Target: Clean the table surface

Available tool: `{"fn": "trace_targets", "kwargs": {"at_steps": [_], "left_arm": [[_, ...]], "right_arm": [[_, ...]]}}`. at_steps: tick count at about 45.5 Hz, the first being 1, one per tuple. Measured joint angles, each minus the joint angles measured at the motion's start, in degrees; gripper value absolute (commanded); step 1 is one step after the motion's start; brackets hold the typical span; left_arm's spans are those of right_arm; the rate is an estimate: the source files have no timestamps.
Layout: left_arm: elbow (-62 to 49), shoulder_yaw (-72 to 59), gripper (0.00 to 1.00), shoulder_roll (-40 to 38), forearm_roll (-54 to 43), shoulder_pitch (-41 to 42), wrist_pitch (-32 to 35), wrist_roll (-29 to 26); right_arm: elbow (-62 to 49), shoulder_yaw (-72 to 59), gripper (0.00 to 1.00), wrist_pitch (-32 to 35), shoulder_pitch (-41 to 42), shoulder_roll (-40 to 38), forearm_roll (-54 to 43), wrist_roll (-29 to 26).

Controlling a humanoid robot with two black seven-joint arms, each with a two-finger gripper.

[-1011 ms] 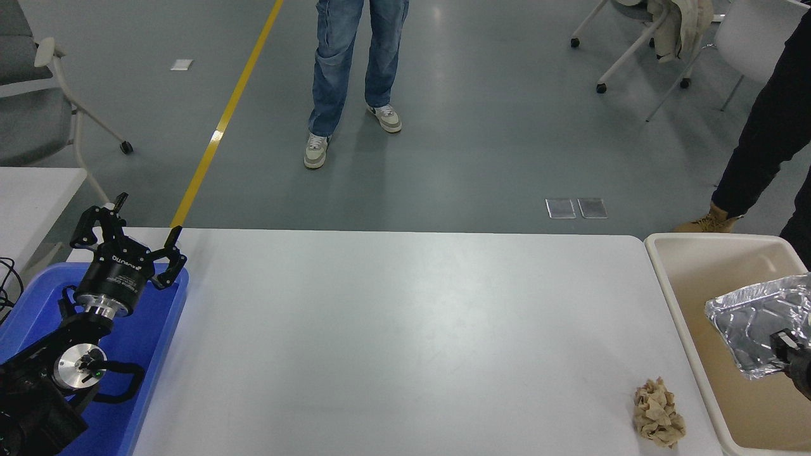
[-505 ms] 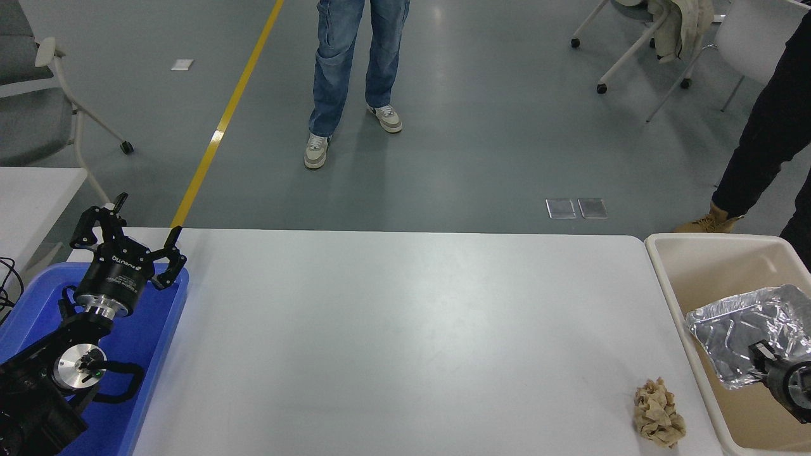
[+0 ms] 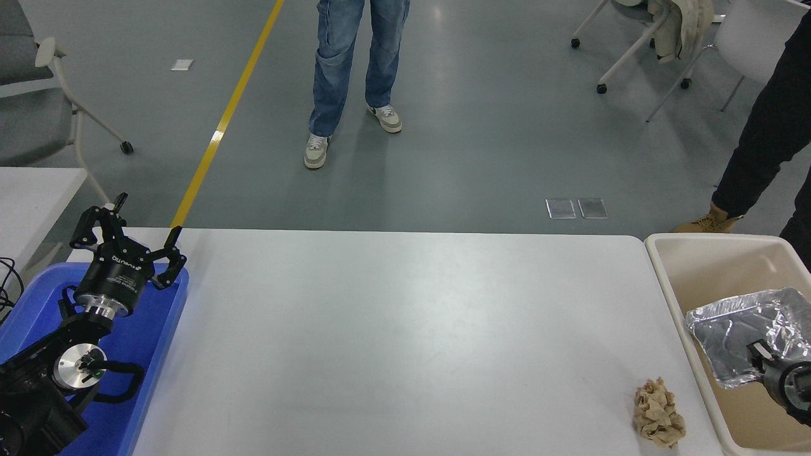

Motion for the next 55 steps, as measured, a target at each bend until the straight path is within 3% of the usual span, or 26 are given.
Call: {"fn": "trace_targets", "kwargs": {"at_steps": [7, 18, 55], "left_arm": [[0.0, 0.0, 1.0, 0.0, 0.0, 0.0, 0.0, 0.0], [0.0, 0.0, 1.0, 0.0, 0.0, 0.0, 0.0, 0.0], [0.0, 0.0, 1.0, 0.0, 0.0, 0.0, 0.0, 0.0]], "right_arm": [[0.0, 0.0, 0.67, -0.9, 0.0, 0.0, 0.0, 0.0], [0.0, 0.3, 0.96, -1.8, 0.4, -0.2, 1.8, 0.1], [0.4, 0.7, 0.98, -2.9, 13.1, -8.1, 14.7, 0.7]]}}
